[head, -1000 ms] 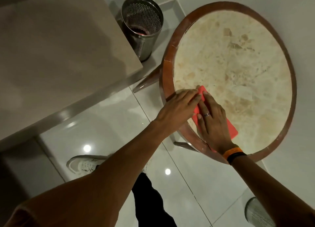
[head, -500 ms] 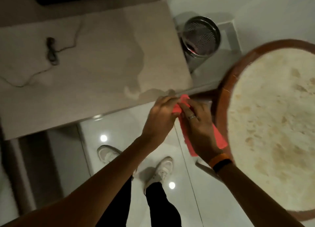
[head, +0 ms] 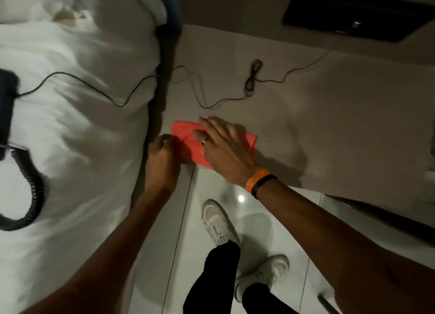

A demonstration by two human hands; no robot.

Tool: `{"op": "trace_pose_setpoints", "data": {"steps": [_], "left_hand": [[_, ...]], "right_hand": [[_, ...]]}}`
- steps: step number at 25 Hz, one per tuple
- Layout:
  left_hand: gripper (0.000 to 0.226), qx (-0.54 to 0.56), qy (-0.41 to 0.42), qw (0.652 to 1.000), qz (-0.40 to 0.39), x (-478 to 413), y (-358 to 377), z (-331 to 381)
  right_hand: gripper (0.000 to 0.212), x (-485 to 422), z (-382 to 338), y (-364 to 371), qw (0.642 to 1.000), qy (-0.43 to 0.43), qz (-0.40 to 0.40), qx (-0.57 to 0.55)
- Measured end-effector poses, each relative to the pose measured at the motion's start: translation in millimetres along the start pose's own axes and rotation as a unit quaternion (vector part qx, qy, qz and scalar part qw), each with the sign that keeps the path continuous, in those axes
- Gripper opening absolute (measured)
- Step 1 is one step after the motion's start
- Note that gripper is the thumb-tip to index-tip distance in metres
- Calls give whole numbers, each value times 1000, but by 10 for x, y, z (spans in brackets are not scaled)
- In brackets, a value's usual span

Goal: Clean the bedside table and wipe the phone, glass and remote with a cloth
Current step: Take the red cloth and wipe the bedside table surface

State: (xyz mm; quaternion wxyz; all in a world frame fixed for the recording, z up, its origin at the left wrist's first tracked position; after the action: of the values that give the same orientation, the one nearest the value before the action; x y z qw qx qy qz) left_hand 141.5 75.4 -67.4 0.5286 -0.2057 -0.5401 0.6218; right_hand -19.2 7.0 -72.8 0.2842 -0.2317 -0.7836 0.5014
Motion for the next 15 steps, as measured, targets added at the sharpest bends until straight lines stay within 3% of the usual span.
{"op": "trace_pose_setpoints", "data": {"steps": [2,4,6,9,15], "left_hand": [[60,-63,-63,996,-10,144,45,-300],[74,-103,10,995,13,336,101,-407],[75,-112,100,989,0,492,182,-393],[63,-80,106,990,-36,493,312,-352],[60,-99,133,986,-19,-784,168,25]], "right_hand": [[61,-80,-84,207,997,-44,-53,20],[64,-57,-119,351,991,-96,-87,34],[66,3,-101,438,986,-138,-82,52],[67,-32,3,491,981,-175,-65,52],[64,-877,638,250,994,-85,28,68]]}}
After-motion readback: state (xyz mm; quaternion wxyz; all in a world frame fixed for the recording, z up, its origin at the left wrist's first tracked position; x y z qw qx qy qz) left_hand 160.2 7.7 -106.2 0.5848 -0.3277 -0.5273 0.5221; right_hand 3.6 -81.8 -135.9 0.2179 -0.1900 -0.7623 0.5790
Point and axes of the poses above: each hand's wrist, its own x-axis away from the middle knuckle, its own y-axis out of the palm, z = x × y, the point moved 2 cm from there along -x, towards the middle knuckle, and after that the axes turned 6 degrees about -x, right-handed, at the moved point
